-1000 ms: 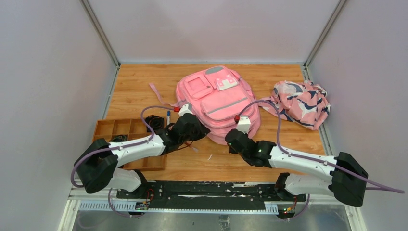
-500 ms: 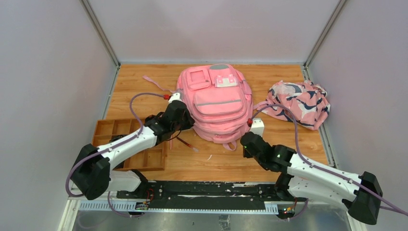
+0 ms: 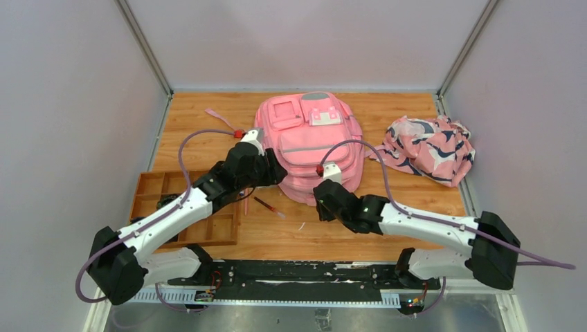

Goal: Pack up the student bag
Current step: Zip the student bag at the center of the board.

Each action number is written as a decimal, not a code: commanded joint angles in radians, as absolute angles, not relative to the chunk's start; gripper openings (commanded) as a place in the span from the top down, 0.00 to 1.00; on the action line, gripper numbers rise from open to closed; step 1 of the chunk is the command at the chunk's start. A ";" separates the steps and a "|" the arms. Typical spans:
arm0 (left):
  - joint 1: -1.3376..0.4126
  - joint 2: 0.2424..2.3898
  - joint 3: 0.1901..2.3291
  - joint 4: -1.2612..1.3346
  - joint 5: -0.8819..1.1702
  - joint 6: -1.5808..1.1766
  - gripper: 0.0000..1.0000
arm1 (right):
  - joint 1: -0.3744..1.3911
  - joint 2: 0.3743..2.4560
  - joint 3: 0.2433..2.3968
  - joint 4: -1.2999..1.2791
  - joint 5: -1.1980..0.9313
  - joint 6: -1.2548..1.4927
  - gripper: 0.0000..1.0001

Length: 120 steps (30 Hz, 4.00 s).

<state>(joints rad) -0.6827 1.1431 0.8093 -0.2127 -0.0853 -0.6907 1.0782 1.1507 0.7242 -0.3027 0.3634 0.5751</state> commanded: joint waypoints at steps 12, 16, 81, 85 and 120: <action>-0.689 1.137 0.706 -0.201 0.043 -0.777 0.48 | 1.086 1.526 0.962 -0.217 0.555 0.481 0.57; -0.689 1.134 0.701 -0.217 0.027 -0.773 0.48 | 1.087 1.553 0.984 -0.251 0.625 0.461 0.56; -0.629 1.331 0.812 -0.151 -0.092 -0.735 1.00 | 0.726 1.182 0.802 -0.351 0.347 0.249 1.00; -0.630 1.334 0.890 -0.217 -0.046 -0.595 0.72 | 0.714 1.072 0.708 -0.240 0.129 0.211 0.71; -0.862 1.426 1.035 -0.218 0.052 -0.061 0.35 | 0.333 1.317 0.579 0.159 -0.735 0.352 0.64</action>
